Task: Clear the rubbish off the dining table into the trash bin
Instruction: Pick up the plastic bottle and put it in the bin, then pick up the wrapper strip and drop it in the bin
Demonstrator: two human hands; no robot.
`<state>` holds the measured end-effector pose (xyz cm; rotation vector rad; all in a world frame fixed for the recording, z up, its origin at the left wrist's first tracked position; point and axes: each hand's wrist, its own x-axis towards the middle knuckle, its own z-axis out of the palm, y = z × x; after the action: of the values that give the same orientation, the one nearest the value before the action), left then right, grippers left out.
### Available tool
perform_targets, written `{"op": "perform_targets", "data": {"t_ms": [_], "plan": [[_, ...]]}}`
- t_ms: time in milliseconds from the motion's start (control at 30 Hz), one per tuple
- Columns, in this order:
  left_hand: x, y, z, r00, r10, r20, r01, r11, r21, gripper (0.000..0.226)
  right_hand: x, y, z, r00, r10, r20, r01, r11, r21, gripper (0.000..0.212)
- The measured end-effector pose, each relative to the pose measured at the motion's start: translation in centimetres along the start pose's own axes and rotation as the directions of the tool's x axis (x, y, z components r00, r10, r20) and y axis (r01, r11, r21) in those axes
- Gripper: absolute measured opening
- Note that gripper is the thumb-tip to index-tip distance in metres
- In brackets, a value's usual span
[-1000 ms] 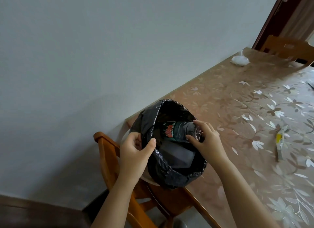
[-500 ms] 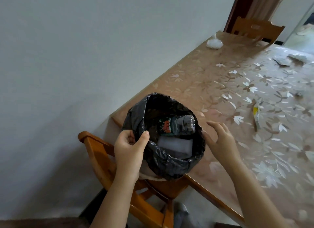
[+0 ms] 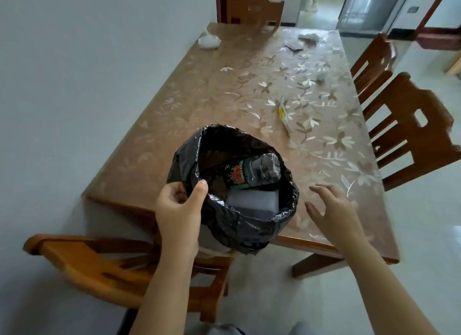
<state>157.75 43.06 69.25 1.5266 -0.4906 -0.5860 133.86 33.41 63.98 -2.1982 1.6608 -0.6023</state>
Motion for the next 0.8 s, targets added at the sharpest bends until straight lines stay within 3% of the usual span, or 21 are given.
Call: {"op": "perform_targets", "data": {"t_ms": [433, 633, 800], "plan": [[-11.9, 0.6, 12.8, 0.997, 0.073, -0.016, -0.074, 0.997, -0.015, 0.022, -4.3, 15.4, -10.2, 0.995, 0.084, -0.063, -0.081, 0.996, 0.042, 0.039], [-15.2, 0.7, 17.8, 0.997, 0.050, -0.057, -0.053, 0.997, -0.050, 0.012, -3.7, 21.2, -14.6, 0.999, 0.010, -0.040, -0.006, 0.995, 0.095, 0.034], [-15.0, 0.4, 21.8, 0.990, 0.107, -0.094, -0.104, 0.994, 0.035, 0.019, 0.3, 22.8, -15.1, 0.996, -0.068, -0.055, 0.074, 0.992, 0.105, 0.034]]}}
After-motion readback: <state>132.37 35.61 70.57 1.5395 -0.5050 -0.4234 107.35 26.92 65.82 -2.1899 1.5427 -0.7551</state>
